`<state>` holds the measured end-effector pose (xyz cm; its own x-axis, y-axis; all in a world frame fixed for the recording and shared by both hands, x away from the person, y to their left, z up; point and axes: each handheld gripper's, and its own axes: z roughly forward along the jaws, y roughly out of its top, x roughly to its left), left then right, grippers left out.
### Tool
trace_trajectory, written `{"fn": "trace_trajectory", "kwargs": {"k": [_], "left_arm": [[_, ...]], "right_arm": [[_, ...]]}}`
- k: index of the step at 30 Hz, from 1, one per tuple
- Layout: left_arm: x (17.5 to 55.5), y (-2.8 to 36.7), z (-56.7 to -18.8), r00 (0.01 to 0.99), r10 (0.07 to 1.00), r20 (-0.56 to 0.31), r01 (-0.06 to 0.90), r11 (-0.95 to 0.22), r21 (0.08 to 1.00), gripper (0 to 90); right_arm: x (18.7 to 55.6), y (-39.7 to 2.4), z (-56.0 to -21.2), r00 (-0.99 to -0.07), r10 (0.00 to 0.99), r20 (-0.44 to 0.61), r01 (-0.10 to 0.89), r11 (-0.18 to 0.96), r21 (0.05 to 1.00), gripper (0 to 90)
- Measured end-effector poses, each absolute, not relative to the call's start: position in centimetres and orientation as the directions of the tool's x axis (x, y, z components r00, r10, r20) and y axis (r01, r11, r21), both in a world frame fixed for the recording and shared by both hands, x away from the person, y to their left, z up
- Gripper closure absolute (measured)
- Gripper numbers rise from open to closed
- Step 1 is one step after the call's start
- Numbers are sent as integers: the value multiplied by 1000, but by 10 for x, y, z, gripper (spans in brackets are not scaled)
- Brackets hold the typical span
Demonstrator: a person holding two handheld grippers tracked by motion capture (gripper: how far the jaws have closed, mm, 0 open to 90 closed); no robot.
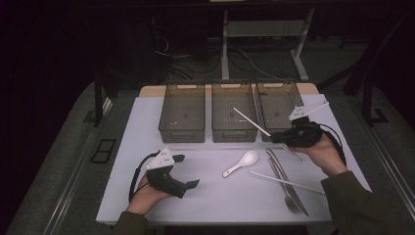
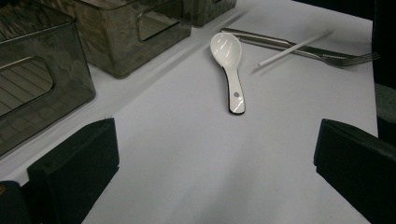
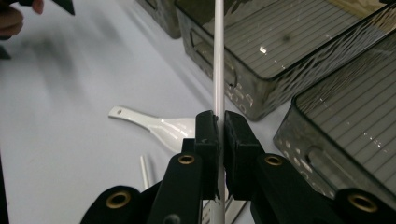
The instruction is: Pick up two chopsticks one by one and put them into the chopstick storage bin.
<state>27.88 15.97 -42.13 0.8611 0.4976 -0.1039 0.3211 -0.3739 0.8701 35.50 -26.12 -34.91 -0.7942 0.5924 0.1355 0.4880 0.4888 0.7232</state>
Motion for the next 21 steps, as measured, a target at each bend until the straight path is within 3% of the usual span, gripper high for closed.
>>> {"fn": "trace_trajectory", "kwargs": {"k": [21], "left_arm": [[278,158,-421,857,507,-92,319,-382,867,0]], "right_arm": [[402,-185,-326,-777,613,143,521,499,693,847]]}}
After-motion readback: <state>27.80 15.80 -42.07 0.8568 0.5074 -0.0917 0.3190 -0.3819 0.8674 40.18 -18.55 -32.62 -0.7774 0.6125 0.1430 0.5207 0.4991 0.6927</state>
